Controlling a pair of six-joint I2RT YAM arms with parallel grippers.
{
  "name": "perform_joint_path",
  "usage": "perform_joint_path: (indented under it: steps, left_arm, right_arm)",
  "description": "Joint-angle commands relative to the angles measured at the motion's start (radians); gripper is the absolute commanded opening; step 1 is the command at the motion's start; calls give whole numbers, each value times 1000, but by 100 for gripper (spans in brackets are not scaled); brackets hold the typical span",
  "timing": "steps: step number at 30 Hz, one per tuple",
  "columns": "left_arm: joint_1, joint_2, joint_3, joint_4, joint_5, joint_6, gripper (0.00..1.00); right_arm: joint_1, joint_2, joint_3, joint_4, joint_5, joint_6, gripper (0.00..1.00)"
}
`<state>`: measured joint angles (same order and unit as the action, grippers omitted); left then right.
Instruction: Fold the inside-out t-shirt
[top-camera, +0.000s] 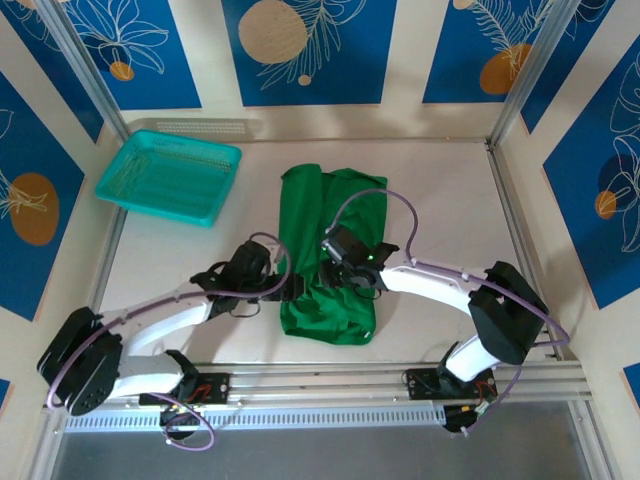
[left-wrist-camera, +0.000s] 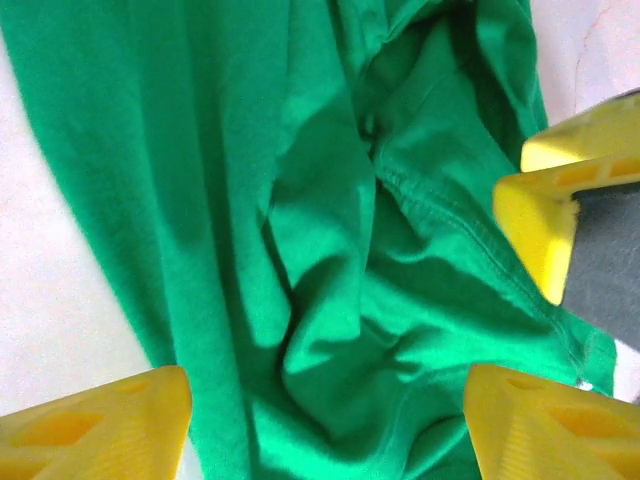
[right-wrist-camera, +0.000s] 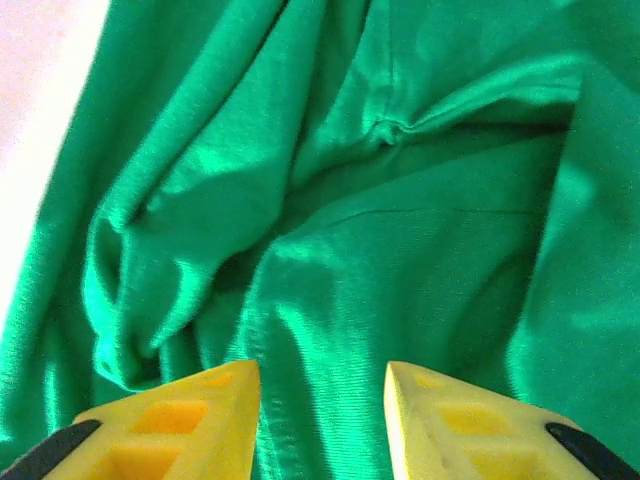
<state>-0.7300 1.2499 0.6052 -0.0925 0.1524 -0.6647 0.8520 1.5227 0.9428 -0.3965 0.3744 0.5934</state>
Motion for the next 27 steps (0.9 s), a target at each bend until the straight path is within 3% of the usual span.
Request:
perform_joint_path:
  steps: [1,4,6,10,12,15,17,19,21,22,23,27]
  left_arm:
    - [-8,108,36,79,13,11,72]
    - [-7,229,77,114,65,30,66]
    - [-8,281,94,116,38,43,53]
    - [-8,292,80,149,50,53,8]
    - [-22,252,54,163,116,23,0]
    - [-97,148,-4,143,125,-13,1]
    - [-137,79,-51,96,87,-32,1]
    - [-140,30,-96,57,63,-66,3]
    - [-139,-5,-116,24,49,-73,17]
    - [-140,-20,-124,21,49,-75,34]
    - [-140,-33,-130,26,55,-80,44]
    - [-140,-89,-124,44,59,-88,51]
  right_arm:
    - [-14,-40,-47,-2,3,16,22]
    - [-31,-93,-69,-11,-41,14,9]
    - [-49,-138,-89,-29,-34,23,2]
    - [-122,-271,-134,-126,-50,70,0]
    - [-145,-348,-153,-187,-39,69,0]
    - [-152,-447,-179,-210,-128,-4,0]
    - [-151,-462,-190,-159,-256,-62,33]
    - [-148,-424,-167,-117,-300,-73,49]
    - [-149,-353,-127,-96,-304,-93,54]
    - [-151,-307,-104,-88,-305,-111,54]
    - [-151,-259,-85,-84,-312,-127,54]
    - [-137,-113,-33,-130,-327,-137,54]
